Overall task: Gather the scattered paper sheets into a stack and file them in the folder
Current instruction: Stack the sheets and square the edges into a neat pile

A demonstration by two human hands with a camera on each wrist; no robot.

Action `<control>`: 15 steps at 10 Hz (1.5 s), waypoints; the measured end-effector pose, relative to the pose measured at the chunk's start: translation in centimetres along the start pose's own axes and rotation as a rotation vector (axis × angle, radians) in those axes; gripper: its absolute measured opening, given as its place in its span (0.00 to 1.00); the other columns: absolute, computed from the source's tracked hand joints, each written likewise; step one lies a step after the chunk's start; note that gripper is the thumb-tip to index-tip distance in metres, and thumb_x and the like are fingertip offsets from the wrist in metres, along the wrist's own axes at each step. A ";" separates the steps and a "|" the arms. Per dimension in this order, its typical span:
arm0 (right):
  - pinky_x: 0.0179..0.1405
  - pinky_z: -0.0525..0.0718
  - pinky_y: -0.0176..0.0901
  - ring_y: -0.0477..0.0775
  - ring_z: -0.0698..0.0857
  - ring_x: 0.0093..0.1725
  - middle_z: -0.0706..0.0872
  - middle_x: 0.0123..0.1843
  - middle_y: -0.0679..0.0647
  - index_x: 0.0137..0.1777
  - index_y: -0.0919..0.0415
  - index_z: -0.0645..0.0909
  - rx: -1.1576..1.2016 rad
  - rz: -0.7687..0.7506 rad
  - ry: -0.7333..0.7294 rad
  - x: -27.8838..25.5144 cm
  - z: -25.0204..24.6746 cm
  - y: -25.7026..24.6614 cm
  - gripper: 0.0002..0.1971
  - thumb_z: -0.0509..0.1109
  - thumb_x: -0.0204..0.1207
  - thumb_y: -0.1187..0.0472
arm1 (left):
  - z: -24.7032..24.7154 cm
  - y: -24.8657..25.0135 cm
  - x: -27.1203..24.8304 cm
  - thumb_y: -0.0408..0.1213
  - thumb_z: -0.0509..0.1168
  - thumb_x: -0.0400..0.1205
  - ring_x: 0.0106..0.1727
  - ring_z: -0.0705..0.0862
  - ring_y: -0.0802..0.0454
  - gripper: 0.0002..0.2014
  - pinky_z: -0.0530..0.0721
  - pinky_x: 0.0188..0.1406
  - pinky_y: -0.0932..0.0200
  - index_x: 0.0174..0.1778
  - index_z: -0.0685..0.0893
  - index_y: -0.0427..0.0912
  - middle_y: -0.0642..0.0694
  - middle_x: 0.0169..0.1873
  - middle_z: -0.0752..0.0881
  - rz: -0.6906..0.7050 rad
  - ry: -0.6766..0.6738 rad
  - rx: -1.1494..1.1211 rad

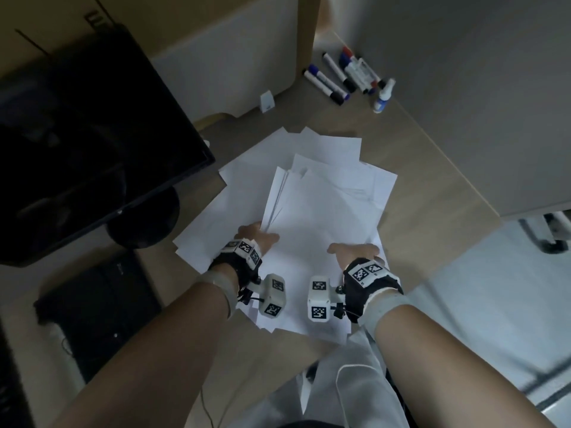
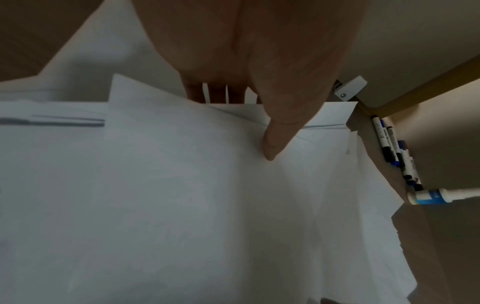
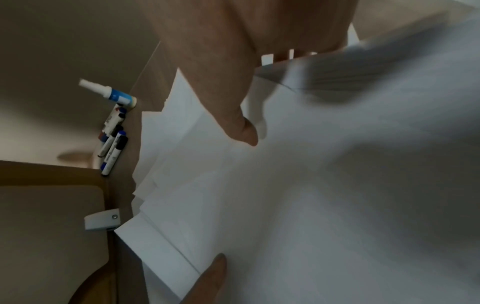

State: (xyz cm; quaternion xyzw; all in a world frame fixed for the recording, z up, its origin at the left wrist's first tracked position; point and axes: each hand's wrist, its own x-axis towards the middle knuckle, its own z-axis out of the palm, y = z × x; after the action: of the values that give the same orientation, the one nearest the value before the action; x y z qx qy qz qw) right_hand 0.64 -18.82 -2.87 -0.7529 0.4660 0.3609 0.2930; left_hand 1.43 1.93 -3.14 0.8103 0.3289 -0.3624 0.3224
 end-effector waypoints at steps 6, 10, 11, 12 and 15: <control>0.32 0.78 0.41 0.58 0.84 0.43 0.86 0.56 0.60 0.74 0.67 0.74 -0.187 -0.237 -0.283 2.5 -4.6 -1.2 0.40 0.79 0.67 0.45 | 4.5 -2.8 -3.0 0.47 0.74 0.75 0.66 0.80 0.39 0.31 0.77 0.69 0.47 0.71 0.77 0.34 0.37 0.67 0.81 -0.218 -0.090 -0.327; 0.31 0.71 0.39 0.51 0.70 0.25 0.72 0.24 0.49 0.30 0.61 0.69 0.292 -0.824 -0.285 -6.9 -11.0 -9.2 0.12 0.65 0.64 0.77 | -2.8 5.1 -10.8 0.25 0.66 0.66 0.25 0.69 0.48 0.12 0.66 0.23 0.62 0.24 0.69 0.37 0.43 0.24 0.72 -0.012 0.555 -0.997; 0.16 0.62 0.29 0.42 0.61 0.13 0.63 0.12 0.40 0.23 0.57 0.62 0.308 -0.928 -0.306 -8.5 -12.4 -10.6 0.19 0.63 0.64 0.79 | -5.3 6.5 -12.3 0.18 0.62 0.68 0.22 0.60 0.50 0.18 0.57 0.10 0.70 0.23 0.62 0.40 0.45 0.22 0.64 0.033 0.679 -1.038; 0.12 0.62 0.26 0.40 0.64 0.13 0.66 0.11 0.41 0.24 0.57 0.65 0.258 -0.988 -0.293 -9.0 -13.0 -10.4 0.20 0.66 0.66 0.79 | -5.7 6.0 -13.3 0.17 0.62 0.69 0.22 0.63 0.50 0.19 0.58 0.11 0.72 0.21 0.63 0.40 0.46 0.21 0.66 0.024 0.710 -0.976; 0.25 0.73 0.19 0.47 0.82 0.39 0.82 0.41 0.51 0.57 0.65 0.76 0.239 -1.081 -0.338 -9.4 -13.4 -11.1 0.18 0.75 0.69 0.71 | -5.3 4.4 -13.1 0.25 0.72 0.72 0.36 0.79 0.53 0.16 0.76 0.46 0.59 0.47 0.77 0.46 0.54 0.35 0.79 0.109 0.727 -0.896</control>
State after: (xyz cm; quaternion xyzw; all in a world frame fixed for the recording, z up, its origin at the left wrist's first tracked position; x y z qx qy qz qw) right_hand 11.51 -20.27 13.60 -0.7775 -0.0006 0.2200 0.5891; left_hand -0.05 -0.50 11.38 0.6831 0.4977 0.1309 0.5183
